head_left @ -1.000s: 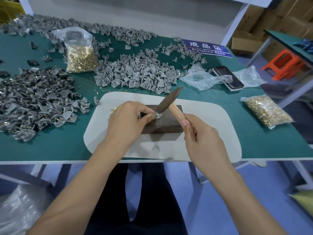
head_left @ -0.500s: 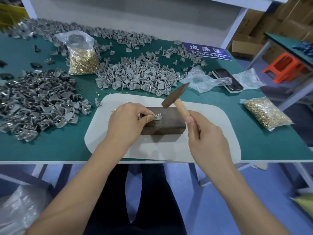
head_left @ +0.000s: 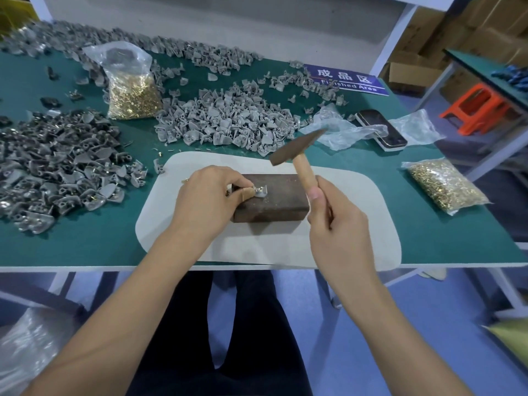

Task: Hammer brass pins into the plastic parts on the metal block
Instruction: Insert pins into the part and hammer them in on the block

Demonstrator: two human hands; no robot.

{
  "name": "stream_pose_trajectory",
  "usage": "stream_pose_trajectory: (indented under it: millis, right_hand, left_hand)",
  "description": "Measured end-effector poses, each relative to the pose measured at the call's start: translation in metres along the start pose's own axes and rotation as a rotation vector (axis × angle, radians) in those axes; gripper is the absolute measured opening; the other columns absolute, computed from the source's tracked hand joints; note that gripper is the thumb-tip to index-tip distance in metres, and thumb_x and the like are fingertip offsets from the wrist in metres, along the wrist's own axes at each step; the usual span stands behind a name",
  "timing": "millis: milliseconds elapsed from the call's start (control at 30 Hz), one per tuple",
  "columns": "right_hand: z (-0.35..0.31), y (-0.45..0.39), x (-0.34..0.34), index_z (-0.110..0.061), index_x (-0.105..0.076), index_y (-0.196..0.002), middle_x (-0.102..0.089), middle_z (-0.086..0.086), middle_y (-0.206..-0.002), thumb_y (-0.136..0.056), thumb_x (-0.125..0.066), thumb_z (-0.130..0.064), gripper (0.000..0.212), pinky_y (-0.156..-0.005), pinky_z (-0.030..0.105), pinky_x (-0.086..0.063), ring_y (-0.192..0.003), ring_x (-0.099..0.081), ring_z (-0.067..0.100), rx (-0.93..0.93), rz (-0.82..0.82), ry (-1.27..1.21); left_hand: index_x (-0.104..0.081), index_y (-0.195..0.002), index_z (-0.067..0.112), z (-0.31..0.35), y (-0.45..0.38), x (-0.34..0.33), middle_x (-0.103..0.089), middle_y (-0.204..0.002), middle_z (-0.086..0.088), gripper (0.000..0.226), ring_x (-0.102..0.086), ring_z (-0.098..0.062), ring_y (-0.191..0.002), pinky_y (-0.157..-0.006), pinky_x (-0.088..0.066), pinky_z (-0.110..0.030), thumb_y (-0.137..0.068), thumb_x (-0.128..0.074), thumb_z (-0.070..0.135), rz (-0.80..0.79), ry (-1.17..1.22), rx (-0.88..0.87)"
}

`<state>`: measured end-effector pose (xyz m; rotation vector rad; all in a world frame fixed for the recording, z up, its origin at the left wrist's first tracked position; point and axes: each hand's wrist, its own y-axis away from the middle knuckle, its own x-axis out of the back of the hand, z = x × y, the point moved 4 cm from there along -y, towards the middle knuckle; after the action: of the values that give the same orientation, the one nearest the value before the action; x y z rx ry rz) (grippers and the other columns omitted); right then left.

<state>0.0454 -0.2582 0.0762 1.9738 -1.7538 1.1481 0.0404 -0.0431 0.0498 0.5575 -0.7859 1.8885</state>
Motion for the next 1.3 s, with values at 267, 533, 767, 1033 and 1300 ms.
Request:
stream_pose_trajectory:
  millis: [267, 533, 767, 1033, 1300]
  right_hand:
    - [0.008, -0.001, 0.003, -0.03, -0.059, -0.099, -0.041, -0.004, -0.06, -0.107, -0.034, -0.041, 0.028, -0.052, 0.04, -0.038, -0.055, -0.037, 0.021, 0.01, 0.031, -0.056]
    - [0.013, -0.011, 0.014, -0.04, -0.057, -0.122, -0.057, -0.015, -0.072, -0.106, -0.034, -0.043, 0.028, -0.058, 0.04, -0.044, -0.063, -0.05, 0.017, -0.057, 0.086, 0.056]
    - [0.034, -0.031, -0.011, -0.045, -0.047, -0.15, -0.05, 0.01, -0.104, -0.098, -0.045, -0.005, 0.066, -0.084, 0.043, -0.049, -0.092, -0.057, 0.038, -0.234, -0.099, 0.251]
    - [0.044, -0.031, -0.027, -0.042, -0.056, -0.143, -0.058, 0.008, -0.111, -0.105, -0.045, -0.028, 0.042, -0.095, 0.041, -0.04, -0.112, -0.047, 0.035, -0.247, 0.091, 0.284]
    - [0.019, -0.003, -0.045, -0.009, -0.067, -0.125, -0.058, 0.009, -0.126, -0.102, -0.052, -0.02, 0.029, -0.107, 0.037, -0.041, -0.12, -0.05, 0.028, 0.11, 0.42, -0.026]
  left_hand:
    - [-0.079, -0.088, 0.032, -0.001, 0.001, 0.001, -0.073, -0.09, 0.012, 0.005, -0.061, -0.016, -0.091, -0.079, -0.051, -0.04, -0.086, -0.078, 0.036, -0.005, -0.009, -0.011]
    - [-0.078, -0.089, 0.034, -0.001, 0.008, 0.0, -0.069, -0.09, 0.016, 0.005, -0.059, -0.009, -0.091, -0.074, -0.05, -0.035, -0.087, -0.077, 0.038, 0.037, 0.024, -0.006]
    - [-0.075, -0.09, 0.037, -0.003, 0.007, 0.001, -0.058, -0.084, 0.025, 0.007, -0.051, -0.001, -0.09, -0.067, -0.037, -0.03, -0.089, -0.073, 0.043, 0.037, -0.033, -0.002]
    - [-0.071, -0.086, 0.042, -0.006, 0.007, -0.002, -0.067, -0.092, 0.022, 0.003, -0.058, -0.007, -0.096, -0.074, -0.051, -0.038, -0.089, -0.072, 0.043, 0.011, -0.04, -0.012]
    - [-0.071, -0.09, 0.04, -0.003, 0.019, -0.005, -0.066, -0.092, 0.022, 0.002, -0.057, -0.005, -0.092, -0.069, -0.047, -0.029, -0.09, -0.071, 0.038, 0.093, -0.06, -0.064]
